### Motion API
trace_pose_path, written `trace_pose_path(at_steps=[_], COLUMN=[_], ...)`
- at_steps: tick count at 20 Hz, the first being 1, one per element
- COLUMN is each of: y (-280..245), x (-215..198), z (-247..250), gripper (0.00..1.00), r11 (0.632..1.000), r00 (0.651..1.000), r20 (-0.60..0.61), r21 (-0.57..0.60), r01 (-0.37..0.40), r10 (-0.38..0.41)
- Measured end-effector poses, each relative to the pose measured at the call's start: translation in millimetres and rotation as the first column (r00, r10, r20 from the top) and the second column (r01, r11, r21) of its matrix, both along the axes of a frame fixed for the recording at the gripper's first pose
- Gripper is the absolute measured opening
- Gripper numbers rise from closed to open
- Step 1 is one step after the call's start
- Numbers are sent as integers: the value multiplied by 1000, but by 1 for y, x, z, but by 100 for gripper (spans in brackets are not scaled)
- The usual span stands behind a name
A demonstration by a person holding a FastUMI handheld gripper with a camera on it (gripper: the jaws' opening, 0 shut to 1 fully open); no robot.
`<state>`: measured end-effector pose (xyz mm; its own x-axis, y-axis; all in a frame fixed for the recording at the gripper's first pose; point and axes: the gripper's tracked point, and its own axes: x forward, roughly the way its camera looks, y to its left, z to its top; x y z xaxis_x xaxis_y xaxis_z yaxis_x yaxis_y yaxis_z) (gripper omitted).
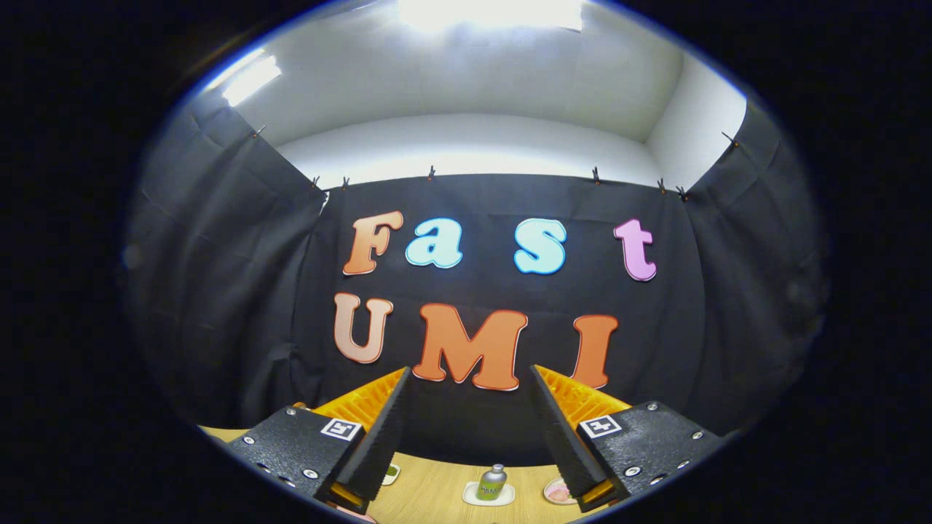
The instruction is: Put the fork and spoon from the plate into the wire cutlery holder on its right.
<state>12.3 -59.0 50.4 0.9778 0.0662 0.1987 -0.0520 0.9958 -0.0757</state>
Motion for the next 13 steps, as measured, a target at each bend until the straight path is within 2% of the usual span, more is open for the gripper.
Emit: trace_pose_path(at_steps=[13], y=[17], x=[-5], z=[2], gripper=[94], r11=[1000], r00=[1000], r20=[12], r21=[12], r01=[-10], r10=[10])
